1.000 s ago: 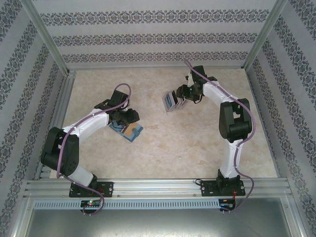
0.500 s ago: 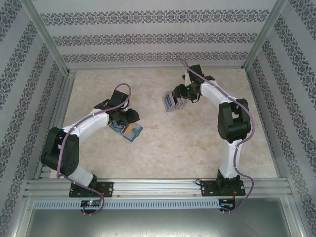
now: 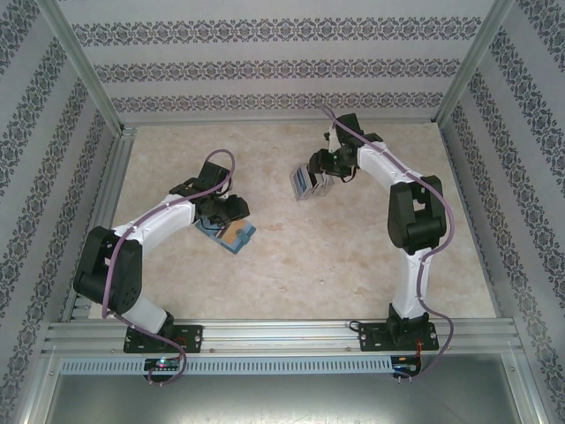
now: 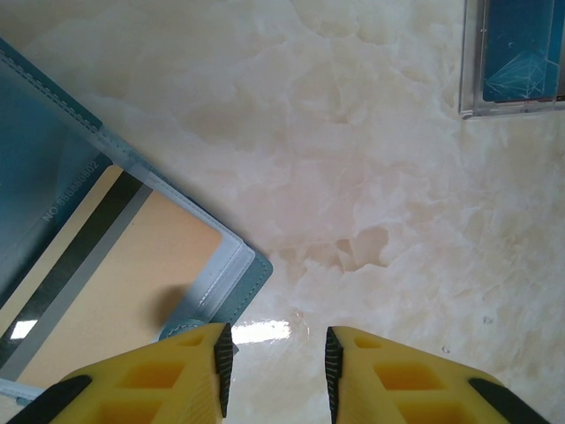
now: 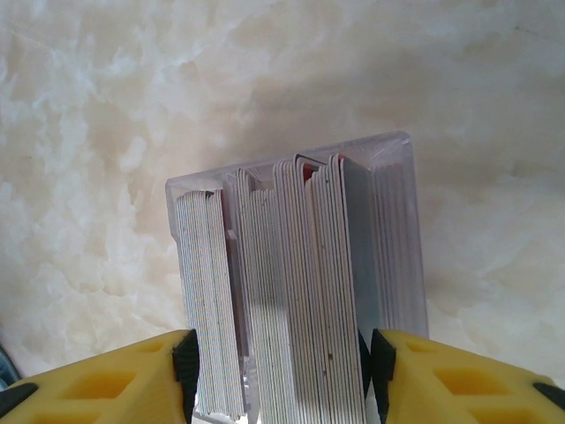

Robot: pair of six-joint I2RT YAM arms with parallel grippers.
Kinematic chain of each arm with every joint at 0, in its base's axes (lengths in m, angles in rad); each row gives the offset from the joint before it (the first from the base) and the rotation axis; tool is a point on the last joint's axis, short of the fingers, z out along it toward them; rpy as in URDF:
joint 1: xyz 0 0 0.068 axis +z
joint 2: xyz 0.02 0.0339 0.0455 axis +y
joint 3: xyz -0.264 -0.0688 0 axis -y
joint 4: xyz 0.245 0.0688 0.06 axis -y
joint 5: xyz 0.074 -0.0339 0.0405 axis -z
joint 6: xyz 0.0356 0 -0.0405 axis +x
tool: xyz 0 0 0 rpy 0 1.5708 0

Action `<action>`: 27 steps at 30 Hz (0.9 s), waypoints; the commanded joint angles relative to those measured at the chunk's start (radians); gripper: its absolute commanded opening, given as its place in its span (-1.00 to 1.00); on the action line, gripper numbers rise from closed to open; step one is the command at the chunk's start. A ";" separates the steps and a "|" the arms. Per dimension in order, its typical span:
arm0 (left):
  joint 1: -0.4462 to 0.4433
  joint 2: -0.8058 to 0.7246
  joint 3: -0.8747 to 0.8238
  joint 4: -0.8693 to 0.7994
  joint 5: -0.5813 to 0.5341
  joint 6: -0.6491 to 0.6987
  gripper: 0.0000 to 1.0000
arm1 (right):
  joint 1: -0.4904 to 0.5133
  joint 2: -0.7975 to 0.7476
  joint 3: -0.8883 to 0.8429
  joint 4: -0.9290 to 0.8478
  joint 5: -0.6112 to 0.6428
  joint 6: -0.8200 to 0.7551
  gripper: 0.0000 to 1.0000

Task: Put the credit cards into the card holder
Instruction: Pick up the credit card from the storage box.

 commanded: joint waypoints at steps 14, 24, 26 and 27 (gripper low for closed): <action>-0.006 0.010 0.001 0.002 0.010 0.021 -0.28 | 0.007 -0.052 0.020 -0.031 0.020 -0.018 0.09; -0.006 0.009 0.000 0.003 0.008 0.016 -0.28 | 0.002 -0.060 0.014 -0.019 -0.007 -0.009 0.06; -0.006 0.010 0.000 0.003 0.008 0.017 -0.28 | 0.003 -0.058 0.019 -0.022 -0.010 -0.010 0.05; -0.006 0.010 -0.001 0.005 0.007 0.016 -0.28 | 0.001 -0.056 0.023 -0.027 -0.009 -0.010 0.03</action>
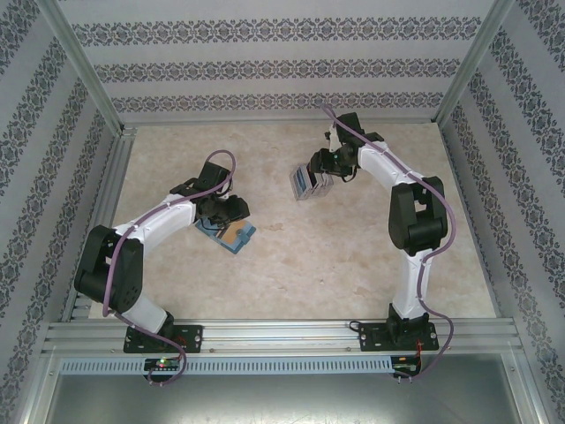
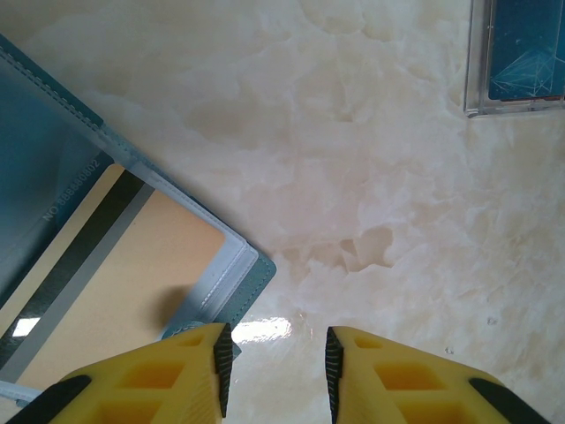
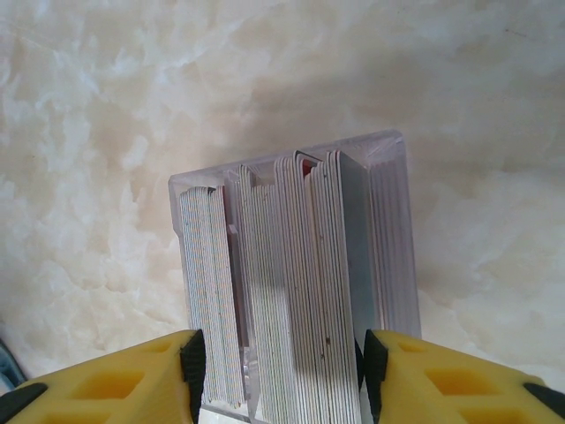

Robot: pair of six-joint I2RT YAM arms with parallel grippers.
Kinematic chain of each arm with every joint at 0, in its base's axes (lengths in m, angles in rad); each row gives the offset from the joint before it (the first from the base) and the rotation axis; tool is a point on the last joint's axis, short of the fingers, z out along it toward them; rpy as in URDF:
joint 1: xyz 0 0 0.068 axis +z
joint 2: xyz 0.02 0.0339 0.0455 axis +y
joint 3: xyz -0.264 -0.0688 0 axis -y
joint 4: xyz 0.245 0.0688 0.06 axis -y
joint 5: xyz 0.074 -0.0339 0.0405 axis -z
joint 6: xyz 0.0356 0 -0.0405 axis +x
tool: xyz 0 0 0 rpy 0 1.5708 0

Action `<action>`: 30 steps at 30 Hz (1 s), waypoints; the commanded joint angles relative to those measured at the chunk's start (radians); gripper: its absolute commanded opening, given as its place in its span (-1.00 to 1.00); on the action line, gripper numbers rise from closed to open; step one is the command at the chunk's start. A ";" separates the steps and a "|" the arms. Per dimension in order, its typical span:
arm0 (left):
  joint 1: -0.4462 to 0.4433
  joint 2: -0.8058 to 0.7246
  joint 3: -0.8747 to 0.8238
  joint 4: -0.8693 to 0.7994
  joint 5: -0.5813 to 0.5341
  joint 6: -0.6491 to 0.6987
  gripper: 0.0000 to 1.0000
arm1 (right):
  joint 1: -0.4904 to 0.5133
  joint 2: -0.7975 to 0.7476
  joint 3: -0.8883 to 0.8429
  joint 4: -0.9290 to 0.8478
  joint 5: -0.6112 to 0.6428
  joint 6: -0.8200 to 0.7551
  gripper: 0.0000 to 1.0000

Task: Put the credit cards into the card holder
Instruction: Pick up the credit card from the storage box.

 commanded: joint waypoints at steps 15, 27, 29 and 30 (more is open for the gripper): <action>-0.009 0.006 -0.002 0.011 0.010 0.011 -0.28 | -0.013 -0.059 0.011 -0.017 -0.017 -0.008 -0.37; -0.011 0.002 -0.002 0.008 0.007 0.012 -0.28 | -0.026 -0.034 0.021 -0.031 -0.007 -0.016 -0.67; -0.011 0.000 0.003 0.000 0.001 0.015 -0.28 | -0.028 -0.038 0.017 -0.031 -0.002 -0.019 -0.73; -0.012 -0.001 0.004 -0.005 -0.002 0.017 -0.28 | -0.030 -0.042 0.017 -0.033 0.002 -0.022 -0.76</action>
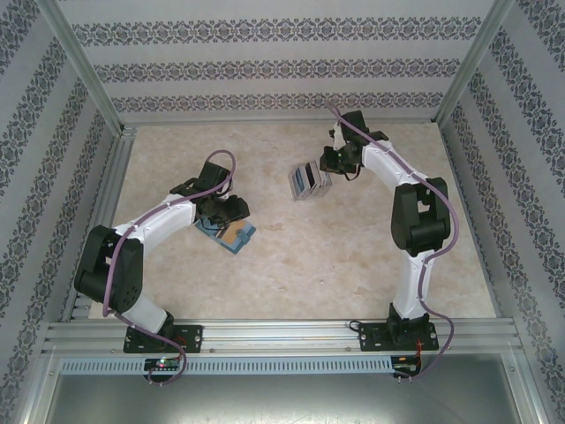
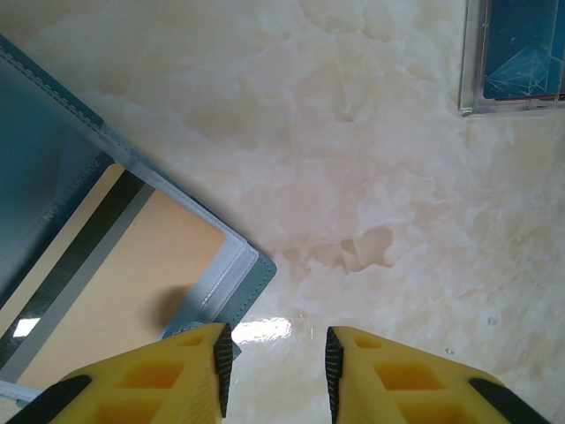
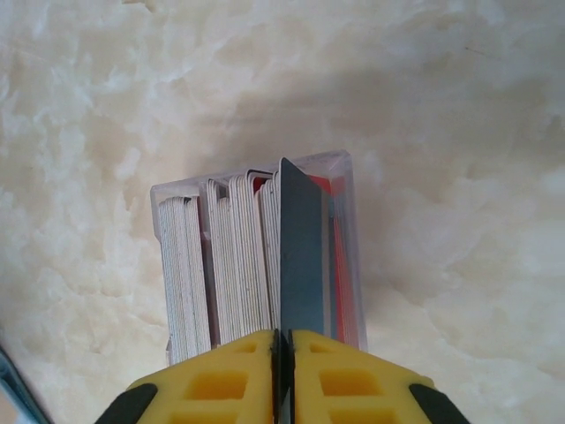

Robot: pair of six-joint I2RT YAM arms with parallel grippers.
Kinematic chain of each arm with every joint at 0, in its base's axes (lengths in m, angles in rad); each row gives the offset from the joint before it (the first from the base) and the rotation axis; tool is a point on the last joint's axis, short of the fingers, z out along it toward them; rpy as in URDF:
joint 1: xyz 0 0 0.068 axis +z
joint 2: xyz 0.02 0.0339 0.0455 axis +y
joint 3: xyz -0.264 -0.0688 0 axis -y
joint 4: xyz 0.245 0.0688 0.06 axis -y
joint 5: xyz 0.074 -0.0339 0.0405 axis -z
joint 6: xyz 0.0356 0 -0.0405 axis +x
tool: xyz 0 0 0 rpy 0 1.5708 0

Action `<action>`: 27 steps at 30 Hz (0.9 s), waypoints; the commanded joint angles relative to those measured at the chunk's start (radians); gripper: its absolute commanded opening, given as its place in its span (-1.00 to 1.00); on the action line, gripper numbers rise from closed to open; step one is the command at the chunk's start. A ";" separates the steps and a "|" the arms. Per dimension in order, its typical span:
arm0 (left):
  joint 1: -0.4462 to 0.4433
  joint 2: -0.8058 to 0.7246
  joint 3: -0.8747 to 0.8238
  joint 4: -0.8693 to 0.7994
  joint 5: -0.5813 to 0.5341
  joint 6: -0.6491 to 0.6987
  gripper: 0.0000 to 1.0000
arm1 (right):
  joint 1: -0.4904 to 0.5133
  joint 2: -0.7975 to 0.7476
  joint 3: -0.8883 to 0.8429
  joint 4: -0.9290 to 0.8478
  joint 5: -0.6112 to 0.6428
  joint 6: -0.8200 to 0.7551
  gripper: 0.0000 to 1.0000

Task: Put the credit cards into the card holder
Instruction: Pick up the credit card from the storage box.

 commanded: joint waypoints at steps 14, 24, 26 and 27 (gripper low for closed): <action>0.047 -0.029 0.042 -0.092 -0.075 0.085 -0.28 | -0.031 -0.136 0.008 -0.079 0.074 -0.077 -0.86; 0.226 -0.024 0.017 -0.154 -0.178 0.155 -0.28 | 0.009 -0.327 -0.107 -0.061 0.080 -0.068 -0.86; 0.263 -0.005 0.007 -0.150 -0.180 0.155 -0.28 | 0.038 -0.367 -0.139 -0.052 0.069 -0.059 -0.86; 0.280 0.007 0.004 -0.144 -0.180 0.155 -0.28 | 0.051 -0.387 -0.160 -0.042 0.047 -0.049 -0.86</action>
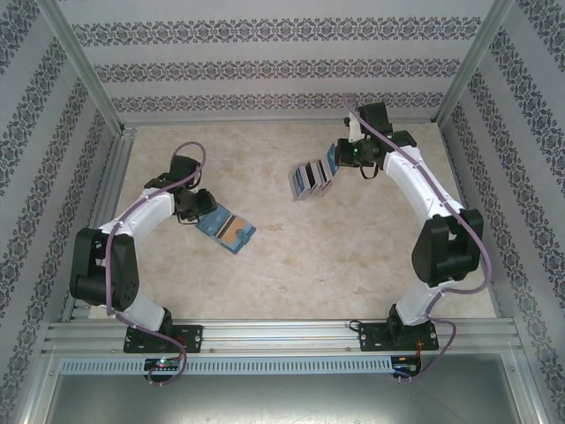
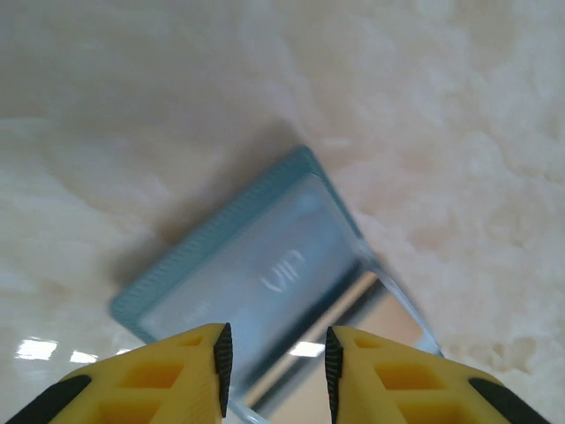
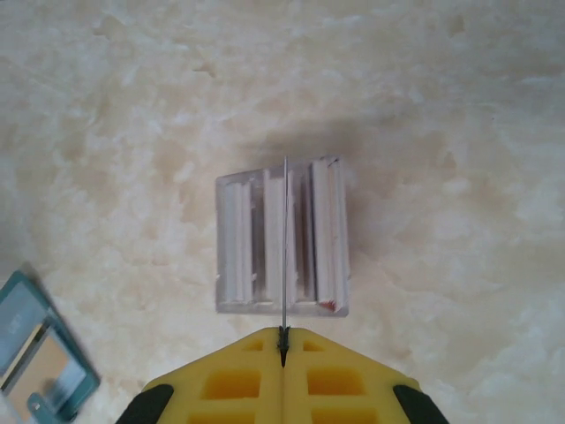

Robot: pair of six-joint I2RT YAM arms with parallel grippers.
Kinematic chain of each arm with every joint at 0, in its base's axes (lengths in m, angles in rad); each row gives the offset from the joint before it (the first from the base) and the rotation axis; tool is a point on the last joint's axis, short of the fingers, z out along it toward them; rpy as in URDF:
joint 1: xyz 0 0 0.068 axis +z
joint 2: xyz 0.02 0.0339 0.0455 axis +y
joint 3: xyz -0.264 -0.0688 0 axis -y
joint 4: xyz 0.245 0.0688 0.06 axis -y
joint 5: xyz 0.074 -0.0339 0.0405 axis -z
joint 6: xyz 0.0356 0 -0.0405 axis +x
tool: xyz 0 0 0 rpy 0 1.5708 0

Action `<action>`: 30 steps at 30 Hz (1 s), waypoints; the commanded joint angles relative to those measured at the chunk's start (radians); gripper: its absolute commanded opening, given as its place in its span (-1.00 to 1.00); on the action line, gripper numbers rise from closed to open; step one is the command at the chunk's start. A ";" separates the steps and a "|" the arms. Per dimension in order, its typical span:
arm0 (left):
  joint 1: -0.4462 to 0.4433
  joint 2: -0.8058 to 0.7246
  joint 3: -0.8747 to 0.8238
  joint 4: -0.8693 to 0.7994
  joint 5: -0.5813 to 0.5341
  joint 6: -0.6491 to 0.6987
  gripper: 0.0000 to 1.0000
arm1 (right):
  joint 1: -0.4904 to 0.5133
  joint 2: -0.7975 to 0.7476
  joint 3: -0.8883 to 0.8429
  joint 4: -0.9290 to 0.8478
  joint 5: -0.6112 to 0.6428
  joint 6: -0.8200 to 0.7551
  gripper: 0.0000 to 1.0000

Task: Put the credit cards into the card holder
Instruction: Pick up the credit card from the storage box, then rotate the card holder at the center of the table.

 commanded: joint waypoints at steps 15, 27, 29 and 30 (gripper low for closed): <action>0.107 0.170 -0.026 0.057 0.084 0.057 -0.30 | 0.221 -0.164 -0.371 0.387 -0.333 0.289 -0.85; 0.105 0.016 -0.245 0.138 0.248 -0.020 -0.38 | 0.367 -0.048 -0.401 0.503 -0.240 0.360 -0.85; 0.099 -0.024 -0.292 0.161 0.275 -0.048 -0.38 | 0.400 -0.010 -0.403 0.557 -0.235 0.396 -0.85; 0.095 -0.039 -0.312 0.172 0.286 -0.058 -0.38 | 0.419 0.015 -0.402 0.590 -0.235 0.413 -0.85</action>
